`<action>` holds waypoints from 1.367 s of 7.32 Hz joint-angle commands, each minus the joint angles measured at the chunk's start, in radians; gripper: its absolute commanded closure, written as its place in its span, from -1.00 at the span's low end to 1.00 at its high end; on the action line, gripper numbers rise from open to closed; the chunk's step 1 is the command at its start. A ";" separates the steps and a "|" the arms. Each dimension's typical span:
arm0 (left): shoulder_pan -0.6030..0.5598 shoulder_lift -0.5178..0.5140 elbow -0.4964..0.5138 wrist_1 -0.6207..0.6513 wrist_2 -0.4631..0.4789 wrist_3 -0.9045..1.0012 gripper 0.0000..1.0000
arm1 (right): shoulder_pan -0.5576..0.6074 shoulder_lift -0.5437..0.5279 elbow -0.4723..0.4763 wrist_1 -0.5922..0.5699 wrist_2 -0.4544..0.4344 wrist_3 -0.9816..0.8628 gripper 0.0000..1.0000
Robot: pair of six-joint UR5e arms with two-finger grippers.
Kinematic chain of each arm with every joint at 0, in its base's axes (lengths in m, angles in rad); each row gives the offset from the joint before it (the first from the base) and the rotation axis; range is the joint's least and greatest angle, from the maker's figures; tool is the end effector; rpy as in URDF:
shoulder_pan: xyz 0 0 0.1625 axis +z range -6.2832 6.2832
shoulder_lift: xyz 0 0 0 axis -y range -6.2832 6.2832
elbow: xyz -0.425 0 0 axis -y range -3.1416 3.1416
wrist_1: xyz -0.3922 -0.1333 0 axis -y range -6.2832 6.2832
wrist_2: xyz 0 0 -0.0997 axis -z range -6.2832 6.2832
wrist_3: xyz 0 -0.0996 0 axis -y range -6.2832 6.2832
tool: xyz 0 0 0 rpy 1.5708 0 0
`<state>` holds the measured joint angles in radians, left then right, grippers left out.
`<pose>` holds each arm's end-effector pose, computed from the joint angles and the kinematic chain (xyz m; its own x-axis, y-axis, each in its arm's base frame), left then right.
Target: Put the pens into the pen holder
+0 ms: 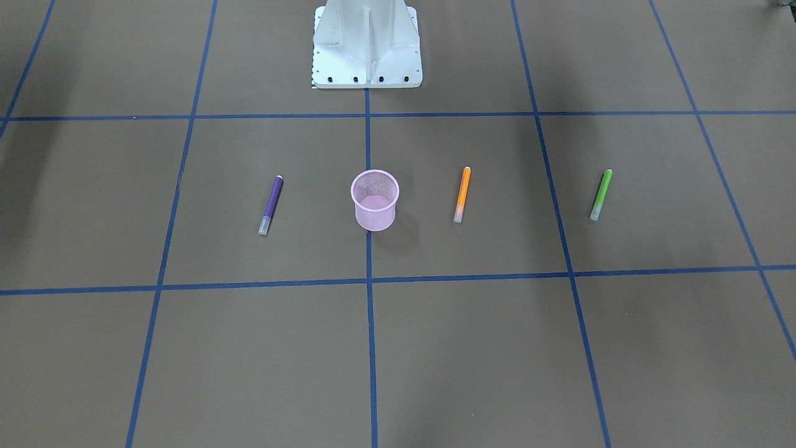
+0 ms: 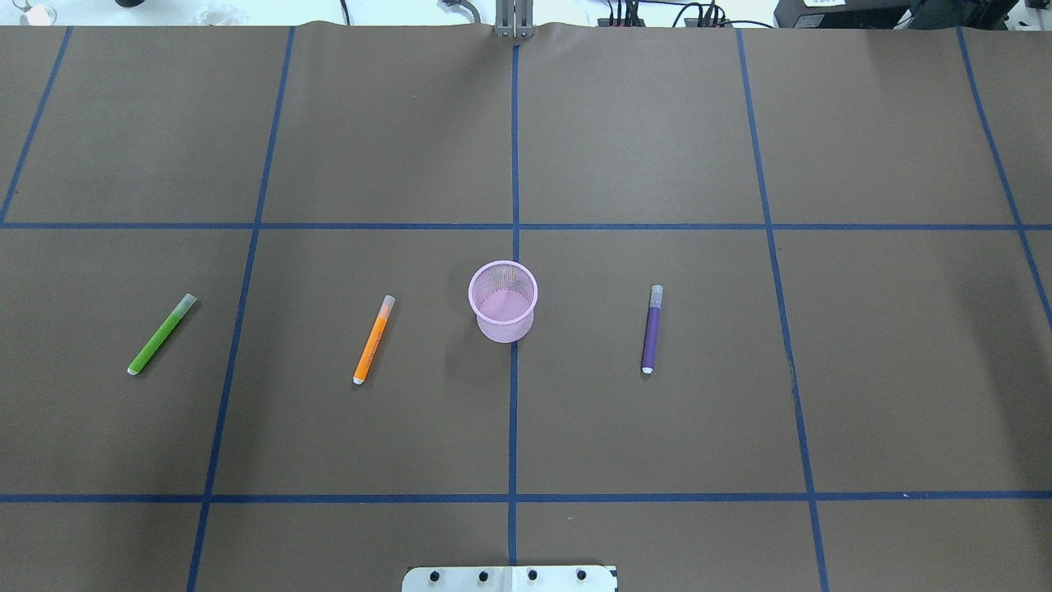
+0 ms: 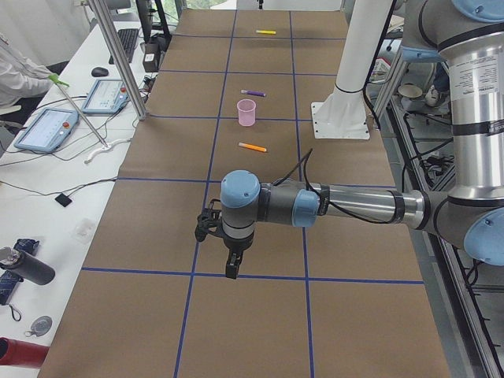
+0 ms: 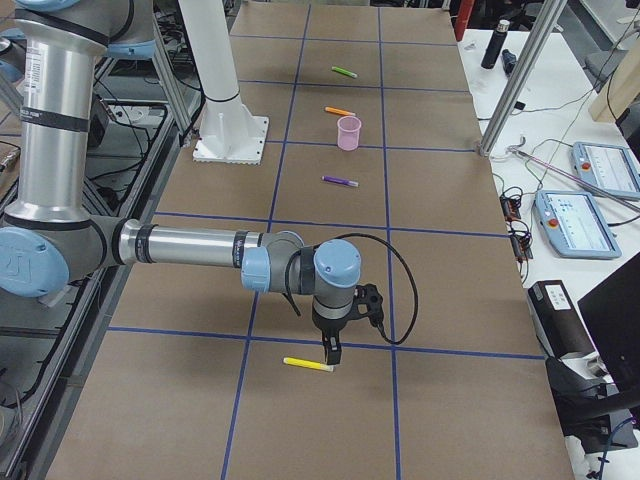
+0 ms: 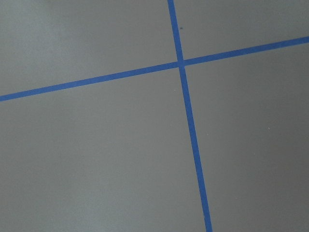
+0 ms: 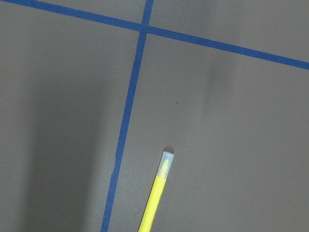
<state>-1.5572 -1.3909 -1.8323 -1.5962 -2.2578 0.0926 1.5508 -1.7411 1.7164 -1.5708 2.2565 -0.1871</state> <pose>-0.0644 -0.4231 0.6146 0.7676 0.1698 -0.6180 -0.0849 0.9827 0.1647 0.0619 -0.4191 0.6706 0.7569 -0.1858 0.6266 0.1636 0.9821 0.0935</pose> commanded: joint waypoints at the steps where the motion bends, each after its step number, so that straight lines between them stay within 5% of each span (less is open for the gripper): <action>1: 0.000 0.007 -0.027 -0.004 0.000 0.001 -0.99 | 0.000 0.000 0.000 0.000 0.000 0.000 -1.00; 7: -0.001 -0.016 -0.071 -0.005 0.007 -0.014 -0.99 | 0.000 0.003 0.142 0.002 0.002 -0.002 -1.00; 10: -0.001 -0.095 -0.070 -0.105 0.004 -0.011 -0.99 | 0.000 0.017 0.125 0.052 0.005 0.012 -1.00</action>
<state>-1.5583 -1.4535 -1.9115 -1.6677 -2.2502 0.0809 1.5516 -1.7174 1.8487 -1.5335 2.2580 -0.1807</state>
